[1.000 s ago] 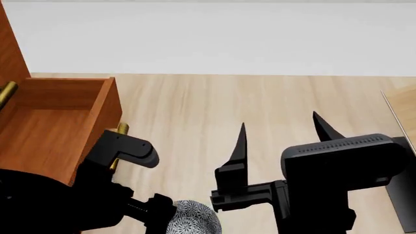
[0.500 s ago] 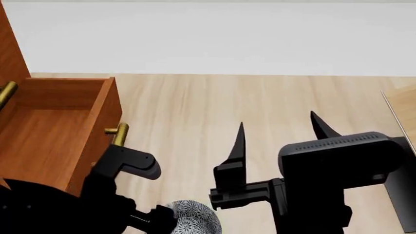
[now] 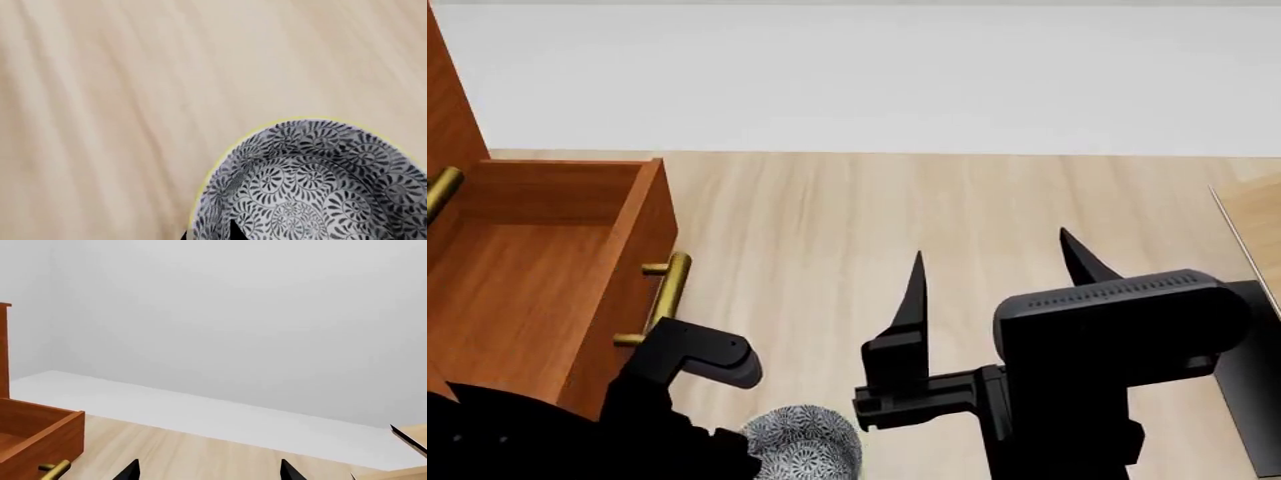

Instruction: Put the bowl in the bottom drawer of the cabinet.

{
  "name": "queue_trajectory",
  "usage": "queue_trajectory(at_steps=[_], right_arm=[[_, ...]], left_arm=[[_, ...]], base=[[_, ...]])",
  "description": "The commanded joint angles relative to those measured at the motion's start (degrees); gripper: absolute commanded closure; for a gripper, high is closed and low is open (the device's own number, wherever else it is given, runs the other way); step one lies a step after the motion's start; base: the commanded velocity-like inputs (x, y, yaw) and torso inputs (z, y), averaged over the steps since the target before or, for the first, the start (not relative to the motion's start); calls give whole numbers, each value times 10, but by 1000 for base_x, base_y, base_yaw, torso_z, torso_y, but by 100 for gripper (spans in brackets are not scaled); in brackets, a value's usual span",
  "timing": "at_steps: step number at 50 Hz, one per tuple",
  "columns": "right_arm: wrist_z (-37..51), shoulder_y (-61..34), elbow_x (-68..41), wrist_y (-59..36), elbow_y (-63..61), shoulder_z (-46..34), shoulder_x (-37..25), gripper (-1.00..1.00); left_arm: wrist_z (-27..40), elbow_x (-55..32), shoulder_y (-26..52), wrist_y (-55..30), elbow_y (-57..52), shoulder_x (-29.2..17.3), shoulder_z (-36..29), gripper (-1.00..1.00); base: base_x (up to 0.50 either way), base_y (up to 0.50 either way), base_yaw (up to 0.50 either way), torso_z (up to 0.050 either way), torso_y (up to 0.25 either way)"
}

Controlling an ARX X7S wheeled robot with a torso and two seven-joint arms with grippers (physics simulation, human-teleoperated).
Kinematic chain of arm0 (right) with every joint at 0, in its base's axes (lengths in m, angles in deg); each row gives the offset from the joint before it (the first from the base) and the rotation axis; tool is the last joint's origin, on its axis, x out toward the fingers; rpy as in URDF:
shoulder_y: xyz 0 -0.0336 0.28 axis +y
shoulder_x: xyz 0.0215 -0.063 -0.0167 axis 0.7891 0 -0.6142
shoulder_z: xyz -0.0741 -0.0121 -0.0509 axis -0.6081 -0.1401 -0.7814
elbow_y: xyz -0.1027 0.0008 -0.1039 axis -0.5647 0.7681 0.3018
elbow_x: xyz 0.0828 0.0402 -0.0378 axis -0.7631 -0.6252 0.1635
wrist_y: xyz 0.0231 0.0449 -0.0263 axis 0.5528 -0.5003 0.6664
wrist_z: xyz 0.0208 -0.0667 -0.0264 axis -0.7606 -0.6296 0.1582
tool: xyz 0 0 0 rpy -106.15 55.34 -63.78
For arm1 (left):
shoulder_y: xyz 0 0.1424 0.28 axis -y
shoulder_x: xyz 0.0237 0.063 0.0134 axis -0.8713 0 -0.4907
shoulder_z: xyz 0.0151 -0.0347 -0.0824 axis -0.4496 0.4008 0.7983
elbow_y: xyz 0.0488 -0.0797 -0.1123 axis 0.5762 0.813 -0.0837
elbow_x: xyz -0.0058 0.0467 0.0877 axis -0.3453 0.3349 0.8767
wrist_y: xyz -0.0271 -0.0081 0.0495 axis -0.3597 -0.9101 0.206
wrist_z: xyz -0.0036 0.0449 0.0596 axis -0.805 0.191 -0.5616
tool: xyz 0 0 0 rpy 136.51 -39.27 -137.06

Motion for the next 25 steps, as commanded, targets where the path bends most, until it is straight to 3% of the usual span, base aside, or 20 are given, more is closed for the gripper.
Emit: queue_trajectory(at_steps=[1, 12, 25], right_arm=[[2, 0, -3, 1, 0, -1, -1, -100], [4, 0, -6, 2, 0, -1, -3, -100], [8, -2, -12, -3, -8, 2, -4, -100]], left_arm=[[-3, 2, -3, 2, 3, 0, -4, 100], [9, -14, -9, -5, -31, -11, 7, 100], [69, -61, -24, -32, -125, -40, 46, 100]], base=[[0, 0, 0, 0, 0], [0, 0, 0, 0, 0], [1, 0, 0, 0, 0]])
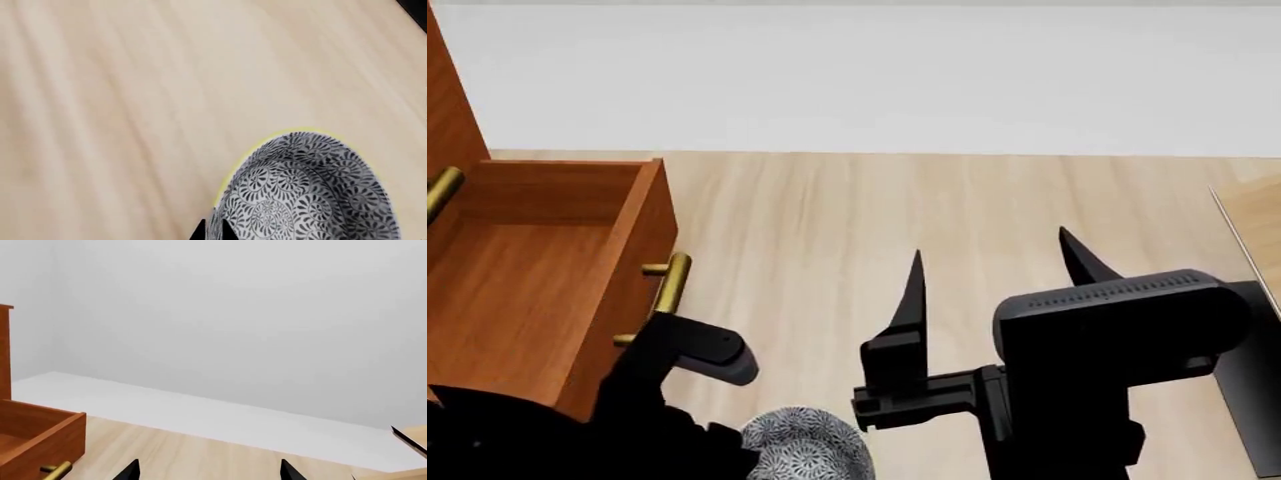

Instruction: Put the bowl in the bottom drawer of the cabinet.

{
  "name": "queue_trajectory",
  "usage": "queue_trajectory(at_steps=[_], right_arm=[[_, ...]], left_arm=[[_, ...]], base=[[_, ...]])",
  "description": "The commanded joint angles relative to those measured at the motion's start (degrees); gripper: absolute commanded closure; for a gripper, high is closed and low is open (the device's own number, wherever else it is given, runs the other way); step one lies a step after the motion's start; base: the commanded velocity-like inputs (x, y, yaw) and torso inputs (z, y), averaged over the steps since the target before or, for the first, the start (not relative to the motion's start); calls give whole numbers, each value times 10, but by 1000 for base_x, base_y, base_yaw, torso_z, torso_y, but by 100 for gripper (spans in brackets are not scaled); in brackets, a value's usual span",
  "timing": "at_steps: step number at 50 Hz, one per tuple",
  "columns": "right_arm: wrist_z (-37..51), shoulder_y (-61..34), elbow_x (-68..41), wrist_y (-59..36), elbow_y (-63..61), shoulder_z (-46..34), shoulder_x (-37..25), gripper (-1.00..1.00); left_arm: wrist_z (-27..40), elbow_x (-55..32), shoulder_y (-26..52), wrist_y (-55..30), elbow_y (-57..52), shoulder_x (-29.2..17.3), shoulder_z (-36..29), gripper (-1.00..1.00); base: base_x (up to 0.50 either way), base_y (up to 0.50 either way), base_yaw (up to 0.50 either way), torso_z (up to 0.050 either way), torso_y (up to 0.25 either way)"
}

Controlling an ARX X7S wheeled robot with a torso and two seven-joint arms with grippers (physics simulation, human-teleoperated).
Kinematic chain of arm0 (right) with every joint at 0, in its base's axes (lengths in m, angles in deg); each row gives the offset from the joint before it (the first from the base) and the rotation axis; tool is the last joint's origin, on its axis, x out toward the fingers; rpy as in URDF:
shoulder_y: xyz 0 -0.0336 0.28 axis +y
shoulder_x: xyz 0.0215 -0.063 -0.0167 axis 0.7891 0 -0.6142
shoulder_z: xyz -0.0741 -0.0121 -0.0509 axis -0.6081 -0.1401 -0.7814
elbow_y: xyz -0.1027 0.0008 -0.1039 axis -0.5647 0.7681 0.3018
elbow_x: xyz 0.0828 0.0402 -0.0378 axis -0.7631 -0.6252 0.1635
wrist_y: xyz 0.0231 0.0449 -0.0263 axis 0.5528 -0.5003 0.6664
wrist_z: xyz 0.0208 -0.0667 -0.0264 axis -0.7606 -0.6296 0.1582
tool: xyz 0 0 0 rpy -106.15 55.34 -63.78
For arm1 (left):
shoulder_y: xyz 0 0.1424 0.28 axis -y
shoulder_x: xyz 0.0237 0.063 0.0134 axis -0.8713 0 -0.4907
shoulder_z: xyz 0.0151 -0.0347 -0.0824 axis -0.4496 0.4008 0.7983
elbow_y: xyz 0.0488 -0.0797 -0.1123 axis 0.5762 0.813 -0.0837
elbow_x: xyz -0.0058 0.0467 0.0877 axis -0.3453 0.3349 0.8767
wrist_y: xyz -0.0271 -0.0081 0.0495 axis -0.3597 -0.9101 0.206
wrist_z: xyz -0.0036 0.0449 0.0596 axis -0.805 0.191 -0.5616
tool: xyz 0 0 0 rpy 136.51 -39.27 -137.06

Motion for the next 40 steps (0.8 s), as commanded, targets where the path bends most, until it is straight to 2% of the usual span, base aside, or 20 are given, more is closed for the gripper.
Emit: queue_trajectory(at_steps=[1, 27, 40], right_arm=[[3, -1, -5, -4, -6, 2, -2, -100], [5, 2, -15, 2, -10, 9, -6, -100], [8, 4, -21, 2, -14, 15, -9, -100]], left_arm=[[46, -33, -10, -20, -66, -21, 30, 100], [119, -93, -4, -32, -173, -51, 91, 100], [151, -109, 12, -38, -193, -58, 108, 100]], base=[[0, 0, 0, 0, 0], [0, 0, 0, 0, 0], [0, 0, 0, 0, 0]])
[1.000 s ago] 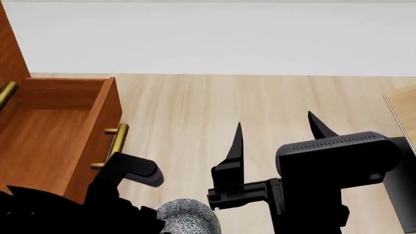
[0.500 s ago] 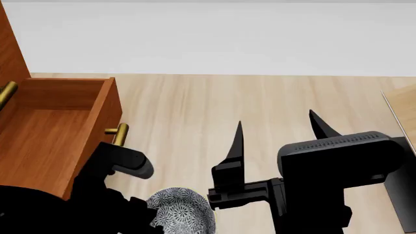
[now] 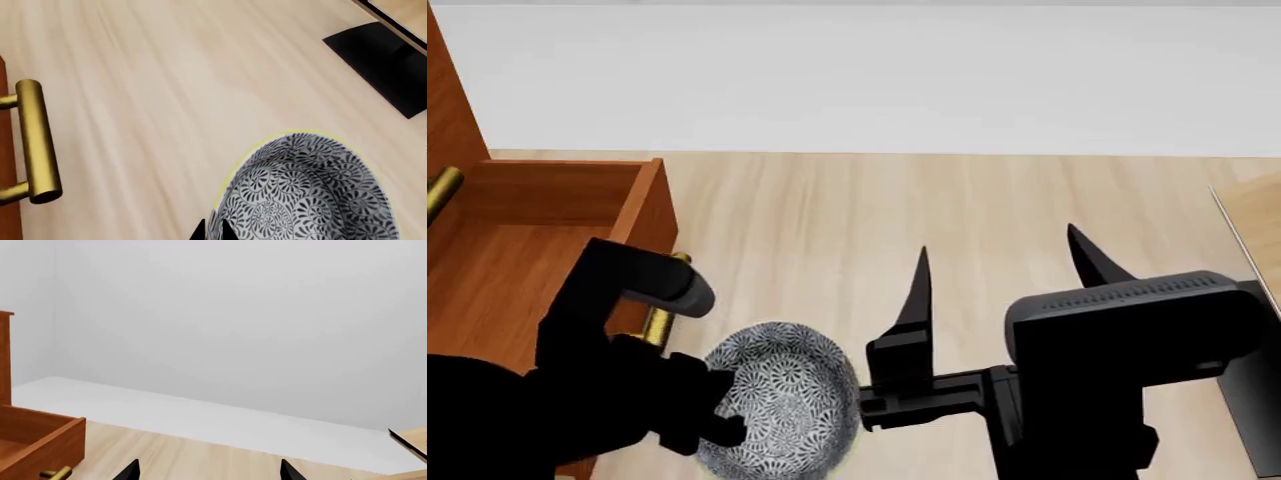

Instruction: Put the bowl in the bottom drawer of the cabinet.

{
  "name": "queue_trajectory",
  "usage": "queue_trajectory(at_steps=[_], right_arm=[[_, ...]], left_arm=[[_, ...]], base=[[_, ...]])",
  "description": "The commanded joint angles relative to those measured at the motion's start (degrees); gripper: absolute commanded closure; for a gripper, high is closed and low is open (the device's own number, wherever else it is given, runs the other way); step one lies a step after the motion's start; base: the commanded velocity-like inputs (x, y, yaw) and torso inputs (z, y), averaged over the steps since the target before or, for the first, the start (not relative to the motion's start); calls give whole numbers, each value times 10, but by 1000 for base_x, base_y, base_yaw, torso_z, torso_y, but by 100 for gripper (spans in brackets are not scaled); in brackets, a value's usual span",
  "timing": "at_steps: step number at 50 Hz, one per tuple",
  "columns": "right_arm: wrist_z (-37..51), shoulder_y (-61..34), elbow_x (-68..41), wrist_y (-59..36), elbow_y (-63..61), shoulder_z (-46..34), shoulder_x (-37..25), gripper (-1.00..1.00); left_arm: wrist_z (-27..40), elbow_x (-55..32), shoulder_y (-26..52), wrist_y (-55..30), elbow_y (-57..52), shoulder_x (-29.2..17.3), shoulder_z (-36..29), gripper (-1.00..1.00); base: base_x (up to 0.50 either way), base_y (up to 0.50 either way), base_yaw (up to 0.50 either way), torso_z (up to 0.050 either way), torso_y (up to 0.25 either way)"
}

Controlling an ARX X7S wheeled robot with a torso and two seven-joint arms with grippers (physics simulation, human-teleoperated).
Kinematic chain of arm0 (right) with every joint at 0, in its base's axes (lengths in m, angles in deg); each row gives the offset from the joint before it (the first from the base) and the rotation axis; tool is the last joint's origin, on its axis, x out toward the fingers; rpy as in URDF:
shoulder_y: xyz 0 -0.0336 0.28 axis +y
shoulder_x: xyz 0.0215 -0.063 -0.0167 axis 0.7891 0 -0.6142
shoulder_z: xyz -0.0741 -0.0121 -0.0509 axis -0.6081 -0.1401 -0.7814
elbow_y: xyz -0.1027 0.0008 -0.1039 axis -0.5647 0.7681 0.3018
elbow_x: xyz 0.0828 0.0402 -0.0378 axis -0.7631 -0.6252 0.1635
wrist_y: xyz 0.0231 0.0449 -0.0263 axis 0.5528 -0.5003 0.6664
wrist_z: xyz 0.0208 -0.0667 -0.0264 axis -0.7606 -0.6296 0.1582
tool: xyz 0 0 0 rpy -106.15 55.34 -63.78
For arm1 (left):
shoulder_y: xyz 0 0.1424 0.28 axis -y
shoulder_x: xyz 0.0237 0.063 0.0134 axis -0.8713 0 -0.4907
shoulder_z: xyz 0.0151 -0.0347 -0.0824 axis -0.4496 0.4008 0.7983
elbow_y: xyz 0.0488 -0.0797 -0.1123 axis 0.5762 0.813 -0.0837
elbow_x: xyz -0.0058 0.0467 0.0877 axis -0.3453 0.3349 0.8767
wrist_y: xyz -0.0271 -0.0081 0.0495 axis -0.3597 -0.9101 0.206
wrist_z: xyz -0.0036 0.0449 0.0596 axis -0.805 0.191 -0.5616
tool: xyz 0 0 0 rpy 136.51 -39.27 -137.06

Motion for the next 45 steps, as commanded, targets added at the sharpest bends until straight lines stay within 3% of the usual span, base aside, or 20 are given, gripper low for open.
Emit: queue_trajectory(at_steps=[1, 21, 45], right_arm=[[2, 2, -6, 1, -4, 6, -2, -100], [1, 5, -12, 11, 1, 8, -6, -100], [-1, 1, -15, 27, 16, -1, -5, -100]], left_arm=[[30, -22, 12, -4, -30, -8, 21, 100], [90, -60, 30, -24, -79, -19, 43, 100], [211, -155, 72, -71, -131, -42, 84, 100]], base=[[0, 0, 0, 0, 0], [0, 0, 0, 0, 1], [0, 0, 0, 0, 0]])
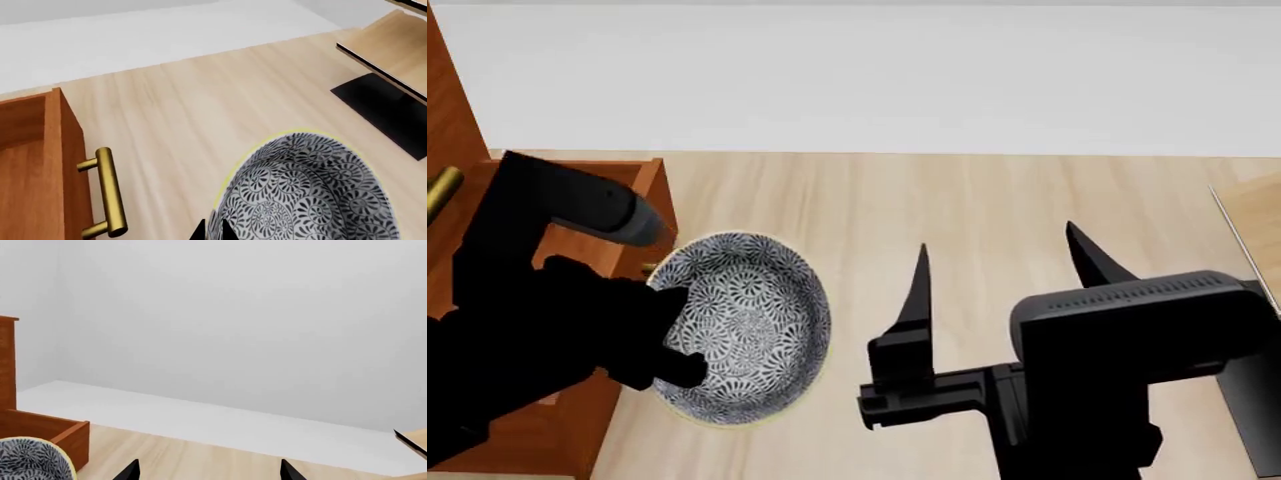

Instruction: Put the bowl in the bottom drawer of the cabinet.

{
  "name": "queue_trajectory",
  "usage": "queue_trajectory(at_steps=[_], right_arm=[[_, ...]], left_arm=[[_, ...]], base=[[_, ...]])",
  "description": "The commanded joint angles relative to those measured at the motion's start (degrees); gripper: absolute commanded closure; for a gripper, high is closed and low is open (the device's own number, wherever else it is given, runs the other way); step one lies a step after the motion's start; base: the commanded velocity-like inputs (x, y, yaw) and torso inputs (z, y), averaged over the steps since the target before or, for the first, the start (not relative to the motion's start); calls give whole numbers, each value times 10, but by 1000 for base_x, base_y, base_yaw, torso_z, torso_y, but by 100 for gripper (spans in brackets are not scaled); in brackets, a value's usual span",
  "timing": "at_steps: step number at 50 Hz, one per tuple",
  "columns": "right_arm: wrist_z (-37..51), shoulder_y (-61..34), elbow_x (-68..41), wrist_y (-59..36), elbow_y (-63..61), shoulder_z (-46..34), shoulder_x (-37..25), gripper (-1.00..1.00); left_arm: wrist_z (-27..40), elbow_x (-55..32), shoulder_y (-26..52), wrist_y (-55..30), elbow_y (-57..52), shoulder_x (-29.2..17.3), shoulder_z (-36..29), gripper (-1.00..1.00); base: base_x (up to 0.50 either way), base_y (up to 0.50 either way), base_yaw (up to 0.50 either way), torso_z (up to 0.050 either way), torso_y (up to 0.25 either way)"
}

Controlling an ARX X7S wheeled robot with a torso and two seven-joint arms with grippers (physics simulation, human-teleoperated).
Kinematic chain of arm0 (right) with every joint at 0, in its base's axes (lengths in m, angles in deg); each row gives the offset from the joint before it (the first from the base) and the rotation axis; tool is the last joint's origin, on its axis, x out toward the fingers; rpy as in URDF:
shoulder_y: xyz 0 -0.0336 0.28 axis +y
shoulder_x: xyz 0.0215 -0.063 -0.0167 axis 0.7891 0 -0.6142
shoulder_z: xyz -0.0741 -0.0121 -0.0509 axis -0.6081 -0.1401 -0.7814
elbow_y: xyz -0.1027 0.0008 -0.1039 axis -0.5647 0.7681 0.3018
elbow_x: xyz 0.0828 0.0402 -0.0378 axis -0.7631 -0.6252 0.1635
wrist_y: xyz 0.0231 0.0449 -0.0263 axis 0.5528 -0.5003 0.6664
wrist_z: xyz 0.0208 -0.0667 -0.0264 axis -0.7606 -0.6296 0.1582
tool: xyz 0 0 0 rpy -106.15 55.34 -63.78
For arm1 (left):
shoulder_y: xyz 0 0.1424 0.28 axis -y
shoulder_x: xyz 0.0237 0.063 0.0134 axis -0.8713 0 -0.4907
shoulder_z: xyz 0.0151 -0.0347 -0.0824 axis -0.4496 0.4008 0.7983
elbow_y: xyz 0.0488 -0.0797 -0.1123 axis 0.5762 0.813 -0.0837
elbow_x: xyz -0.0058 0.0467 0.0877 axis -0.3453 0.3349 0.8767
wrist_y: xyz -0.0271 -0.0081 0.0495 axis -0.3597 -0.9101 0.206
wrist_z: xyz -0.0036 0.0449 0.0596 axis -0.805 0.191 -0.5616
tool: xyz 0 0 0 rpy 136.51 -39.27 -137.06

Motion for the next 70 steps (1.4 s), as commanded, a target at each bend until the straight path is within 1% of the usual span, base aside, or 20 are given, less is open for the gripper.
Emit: queue_trajectory(at_steps=[1, 3, 4, 5, 7, 10, 12, 17, 24, 29, 42, 54, 70], right_arm=[[0, -2, -2, 5, 5, -4, 0, -100], [1, -3, -2, 5, 5, -6, 0, -100], [1, -3, -2, 5, 6, -6, 0, -100], [1, -4, -2, 5, 6, -7, 0, -100], [1, -6, -2, 6, 9, -8, 0, -100], [0, -8, -3, 8, 10, -10, 0, -100], [0, -10, -2, 9, 13, -13, 0, -100], [0, -15, -4, 8, 14, -15, 1, -100], [0, -20, -4, 10, 19, -21, 2, -100], [2, -22, -3, 10, 18, -23, 1, -100], [4, -28, 0, 16, 27, -34, 2, -100], [3, -27, -2, 22, 30, -36, 0, -100], [4, -30, -4, 27, 35, -40, -1, -100]], left_arm=[[52, -38, 24, -15, -18, -9, 19, 100], [58, -42, 26, -17, -22, -11, 20, 100], [52, -30, 17, -10, -28, -13, 17, 100], [64, -45, 30, -18, -23, -12, 20, 100], [67, -41, 25, -15, -31, -16, 20, 100], [102, -73, 49, -30, -25, -18, 27, 100], [102, -60, 37, -21, -36, -24, 27, 100], [120, -80, 51, -31, -33, -34, 32, 100], [141, -86, 64, -32, -27, -50, 39, 100], [143, -94, 74, -33, -22, -62, 45, 100], [173, -83, 99, -43, -21, -89, 40, 100], [176, -57, 104, -42, -20, -107, 28, 100], [161, -5, 84, -25, -15, -132, 11, 100]], base=[[0, 0, 0, 0, 0], [0, 0, 0, 0, 0], [0, 0, 0, 0, 0], [0, 0, 0, 0, 0], [0, 0, 0, 0, 0], [0, 0, 0, 0, 0], [0, 0, 0, 0, 0], [0, 0, 0, 0, 0], [0, 0, 0, 0, 1], [0, 0, 0, 0, 0], [0, 0, 0, 0, 0], [0, 0, 0, 0, 1], [0, 0, 0, 0, 1]])
